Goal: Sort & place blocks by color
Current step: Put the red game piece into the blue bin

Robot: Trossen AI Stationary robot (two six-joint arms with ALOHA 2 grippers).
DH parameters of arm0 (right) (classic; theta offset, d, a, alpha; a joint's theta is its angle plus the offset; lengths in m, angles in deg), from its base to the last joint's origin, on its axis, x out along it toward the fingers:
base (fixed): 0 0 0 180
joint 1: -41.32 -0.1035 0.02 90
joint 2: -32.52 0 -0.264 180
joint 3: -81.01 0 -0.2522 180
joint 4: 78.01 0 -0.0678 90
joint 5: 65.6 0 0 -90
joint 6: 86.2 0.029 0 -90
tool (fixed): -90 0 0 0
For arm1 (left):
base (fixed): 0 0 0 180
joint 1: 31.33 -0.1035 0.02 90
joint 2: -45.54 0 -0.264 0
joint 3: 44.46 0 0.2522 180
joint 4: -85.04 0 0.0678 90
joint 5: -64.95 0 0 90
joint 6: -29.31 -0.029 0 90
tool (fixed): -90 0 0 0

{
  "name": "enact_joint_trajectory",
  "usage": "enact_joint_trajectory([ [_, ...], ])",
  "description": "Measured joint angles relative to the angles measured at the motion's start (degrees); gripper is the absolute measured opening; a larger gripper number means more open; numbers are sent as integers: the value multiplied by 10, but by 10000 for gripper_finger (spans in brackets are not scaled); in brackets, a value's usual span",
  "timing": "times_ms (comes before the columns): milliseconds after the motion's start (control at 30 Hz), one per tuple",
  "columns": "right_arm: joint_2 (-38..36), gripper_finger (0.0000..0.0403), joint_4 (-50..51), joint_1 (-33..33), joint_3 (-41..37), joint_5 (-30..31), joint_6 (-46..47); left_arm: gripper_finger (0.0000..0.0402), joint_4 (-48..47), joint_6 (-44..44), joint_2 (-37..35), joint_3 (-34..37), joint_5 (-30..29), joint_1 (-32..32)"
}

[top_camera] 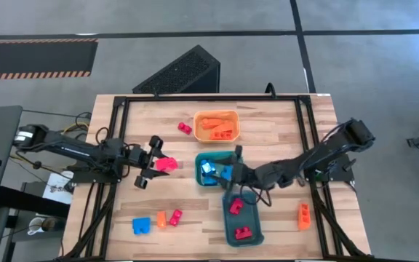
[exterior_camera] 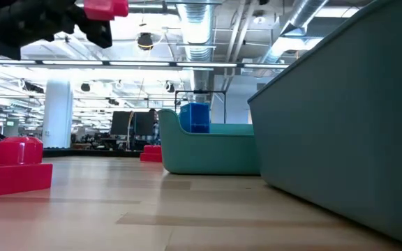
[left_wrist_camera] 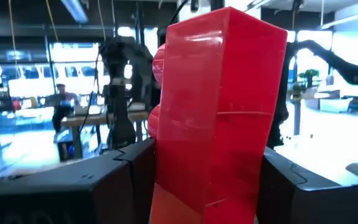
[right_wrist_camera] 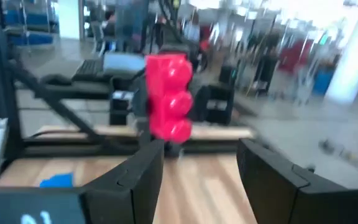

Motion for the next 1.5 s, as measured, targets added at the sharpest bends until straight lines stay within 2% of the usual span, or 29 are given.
enact_joint_trajectory([
  [100,36,224,-75,28,0,-42,-35,168,4,0,15,-10,12,0],
  [400,100,225,-202,105,-1,-235,-14,168,2,-2,79,-42,33,0],
  [533,113,236,-233,116,0,-290,-8,168,4,1,106,-63,47,0],
  [867,155,310,-209,107,58,-294,25,166,3,-2,177,-102,62,-1],
  [900,158,321,-206,105,65,-298,27,153,2,-2,181,-105,62,-1],
  [933,158,332,-201,102,71,-297,28,110,2,0,183,-106,63,0],
  [967,158,342,-192,100,79,-297,28,98,2,0,185,-109,64,0],
  [1167,157,378,-133,99,109,-297,50,101,3,-2,196,-121,73,0],
  [1333,157,356,-91,108,119,-297,88,101,2,-2,204,-128,73,-1],
  [1500,157,280,-91,110,120,-297,100,101,0,-2,204,-129,62,-1],
])
